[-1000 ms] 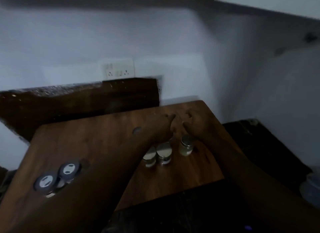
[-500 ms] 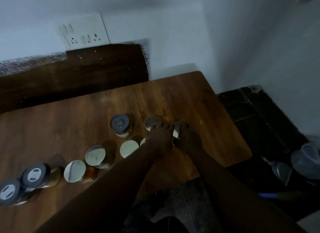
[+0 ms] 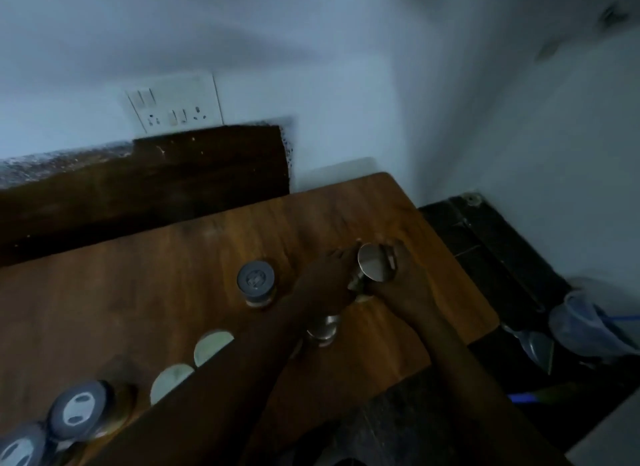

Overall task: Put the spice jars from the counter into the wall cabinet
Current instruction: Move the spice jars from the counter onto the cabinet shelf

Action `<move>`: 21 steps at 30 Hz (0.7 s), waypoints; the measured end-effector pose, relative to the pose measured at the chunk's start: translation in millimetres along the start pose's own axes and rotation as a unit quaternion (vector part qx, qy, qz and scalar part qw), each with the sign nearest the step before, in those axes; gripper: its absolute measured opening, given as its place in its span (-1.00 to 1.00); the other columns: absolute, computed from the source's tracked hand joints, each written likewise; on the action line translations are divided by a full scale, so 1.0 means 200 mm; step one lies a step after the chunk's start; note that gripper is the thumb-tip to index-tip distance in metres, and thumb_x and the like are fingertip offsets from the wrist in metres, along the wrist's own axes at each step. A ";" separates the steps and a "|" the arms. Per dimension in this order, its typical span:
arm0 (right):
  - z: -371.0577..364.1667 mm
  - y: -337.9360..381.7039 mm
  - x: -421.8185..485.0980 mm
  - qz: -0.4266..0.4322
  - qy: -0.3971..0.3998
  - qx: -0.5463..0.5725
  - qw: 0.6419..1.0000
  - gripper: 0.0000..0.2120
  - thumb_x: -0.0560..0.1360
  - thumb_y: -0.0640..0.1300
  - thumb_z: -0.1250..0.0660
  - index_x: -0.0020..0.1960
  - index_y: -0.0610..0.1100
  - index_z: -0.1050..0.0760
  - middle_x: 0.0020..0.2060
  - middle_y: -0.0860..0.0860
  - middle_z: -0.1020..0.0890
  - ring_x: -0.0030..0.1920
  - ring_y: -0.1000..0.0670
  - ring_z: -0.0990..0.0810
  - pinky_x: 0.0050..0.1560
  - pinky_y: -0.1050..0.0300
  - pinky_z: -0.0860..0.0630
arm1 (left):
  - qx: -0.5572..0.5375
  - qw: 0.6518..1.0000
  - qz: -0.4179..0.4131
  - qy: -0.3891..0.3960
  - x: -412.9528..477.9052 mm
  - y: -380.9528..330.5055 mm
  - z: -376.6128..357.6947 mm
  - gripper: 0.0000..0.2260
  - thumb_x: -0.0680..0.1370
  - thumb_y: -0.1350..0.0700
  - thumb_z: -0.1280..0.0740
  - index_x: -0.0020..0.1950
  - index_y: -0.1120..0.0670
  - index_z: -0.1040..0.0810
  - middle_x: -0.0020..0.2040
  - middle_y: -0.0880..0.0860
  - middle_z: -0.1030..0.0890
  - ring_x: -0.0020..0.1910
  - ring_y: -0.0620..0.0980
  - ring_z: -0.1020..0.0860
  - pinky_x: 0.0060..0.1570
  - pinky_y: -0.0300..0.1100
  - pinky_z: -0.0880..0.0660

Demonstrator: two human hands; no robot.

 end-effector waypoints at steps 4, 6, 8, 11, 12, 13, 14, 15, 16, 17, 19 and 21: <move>0.16 0.36 -0.01 0.051 -0.038 0.119 0.991 -0.18 0.23 -0.20 -0.61 0.42 0.06 -0.39 0.30 0.05 -0.55 0.31 0.07 -0.53 0.29 0.06 -0.52 | -0.081 0.991 -0.066 -0.089 -0.01 -0.06 0.39 -0.29 0.46 -0.06 -0.49 0.56 -0.12 -0.26 0.46 -0.04 -0.45 0.37 -0.25 -0.40 0.40 -0.22 -0.34; 0.20 0.54 0.00 0.093 -0.074 0.165 0.979 -0.26 0.28 -0.28 -0.56 0.38 0.07 -0.39 0.24 0.03 -0.60 0.23 0.04 -0.61 0.18 0.14 -0.56 | -0.105 0.973 -0.106 -0.176 -0.04 -0.12 0.63 -0.40 0.45 -0.07 -0.50 0.40 -0.34 -0.31 0.32 -0.41 -0.42 0.20 -0.59 -0.35 0.22 -0.56 -0.30; 0.24 0.73 0.01 0.116 -0.109 0.169 0.973 -0.34 0.41 -0.25 -0.54 0.39 0.07 -0.37 0.23 0.14 -0.60 0.17 0.14 -0.62 0.13 0.19 -0.59 | -0.139 0.958 -0.106 -0.227 -0.07 -0.18 0.84 -0.42 0.39 -0.10 -0.56 0.28 -0.40 -0.34 0.16 -0.49 -0.48 0.10 -0.54 -0.46 0.00 -0.60 -0.36; 0.30 0.98 0.07 0.172 -0.162 0.171 0.956 -0.36 0.44 -0.13 -0.54 0.42 0.16 -0.35 0.28 0.27 -0.54 0.15 0.21 -0.61 0.04 0.22 -0.62 | -0.135 0.935 -0.076 -0.318 -0.05 -0.26 1.10 -0.31 0.25 -0.24 -0.55 0.32 -0.24 -0.39 0.15 -0.25 -0.55 0.08 -0.24 -0.56 -0.01 -0.25 -0.54; 0.33 1.07 0.11 0.193 -0.176 0.175 0.949 -0.34 0.41 -0.07 -0.55 0.42 0.18 -0.35 0.28 0.27 -0.54 0.14 0.21 -0.62 -0.02 0.25 -0.62 | -0.120 0.928 -0.076 -0.345 -0.03 -0.28 1.18 -0.28 0.23 -0.23 -0.55 0.35 -0.20 -0.40 0.17 -0.20 -0.54 0.08 -0.20 -0.56 -0.01 -0.14 -0.57; 0.36 1.16 0.15 0.212 -0.185 0.185 0.942 -0.32 0.40 -0.04 -0.56 0.42 0.20 -0.35 0.27 0.25 -0.56 0.12 0.19 -0.63 -0.06 0.28 -0.61 | -0.101 0.920 -0.081 -0.369 -0.01 -0.32 1.27 -0.25 0.22 -0.21 -0.55 0.37 -0.19 -0.39 0.17 -0.18 -0.53 0.07 -0.16 -0.57 -0.03 -0.07 -0.59; 0.40 1.24 0.21 0.225 -0.191 0.196 0.935 -0.31 0.38 -0.02 -0.57 0.41 0.23 -0.35 0.24 0.26 -0.57 0.09 0.19 -0.64 -0.10 0.29 -0.60 | -0.082 0.913 -0.088 -0.390 0.01 -0.36 1.37 -0.22 0.20 -0.20 -0.55 0.38 -0.19 -0.38 0.17 -0.18 -0.52 0.06 -0.13 -0.57 -0.06 -0.03 -0.60; 0.45 1.34 0.27 0.237 -0.196 0.207 0.929 -0.31 0.37 0.01 -0.57 0.40 0.26 -0.35 0.20 0.29 -0.58 0.06 0.20 -0.65 -0.13 0.31 -0.59 | -0.058 0.904 -0.093 -0.412 0.04 -0.41 1.47 -0.21 0.19 -0.19 -0.55 0.39 -0.20 -0.37 0.17 -0.17 -0.50 0.06 -0.10 -0.57 -0.09 -0.01 -0.60; 0.51 1.43 0.33 0.250 -0.199 0.212 0.924 -0.31 0.35 0.05 -0.56 0.39 0.30 -0.34 0.16 0.34 -0.58 0.04 0.22 -0.65 -0.15 0.33 -0.59 | -0.032 0.897 -0.096 -0.430 0.08 -0.45 1.58 -0.19 0.18 -0.19 -0.54 0.39 -0.19 -0.35 0.18 -0.17 -0.49 0.07 -0.08 -0.56 -0.11 0.00 -0.60; 0.58 1.53 0.40 0.266 -0.199 0.215 0.918 -0.31 0.34 0.08 -0.55 0.37 0.33 -0.33 0.13 0.37 -0.59 0.02 0.24 -0.65 -0.16 0.35 -0.58 | -0.010 0.889 -0.099 -0.447 0.13 -0.50 1.68 -0.18 0.18 -0.18 -0.54 0.41 -0.17 -0.35 0.19 -0.14 -0.48 0.09 -0.05 -0.55 -0.11 0.00 -0.60; 0.74 1.71 0.55 0.296 -0.201 0.217 0.908 -0.30 0.32 0.12 -0.58 0.37 0.29 -0.33 0.12 0.30 -0.62 0.01 0.24 -0.66 -0.17 0.37 -0.58 | 0.018 0.874 -0.108 -0.473 0.24 -0.60 1.90 -0.17 0.19 -0.16 -0.54 0.42 -0.10 -0.35 0.20 -0.06 -0.48 0.11 0.01 -0.53 -0.10 -0.02 -0.58; 0.90 1.87 0.72 0.316 -0.204 0.214 0.902 -0.24 0.29 0.15 -0.60 0.37 0.23 -0.30 0.16 0.20 -0.62 0.01 0.20 -0.67 -0.14 0.30 -0.62 | 0.047 0.863 -0.113 -0.491 0.38 -0.69 2.09 -0.17 0.23 -0.19 -0.52 0.44 -0.04 -0.36 0.19 0.01 -0.48 0.10 0.05 -0.52 -0.10 -0.04 -0.56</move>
Point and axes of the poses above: each hand's wrist, its own x-axis towards the middle knuckle, its own z-axis out of the back of the hand, y = z × x, the point moved 4 cm from there along x, towards the middle knuckle
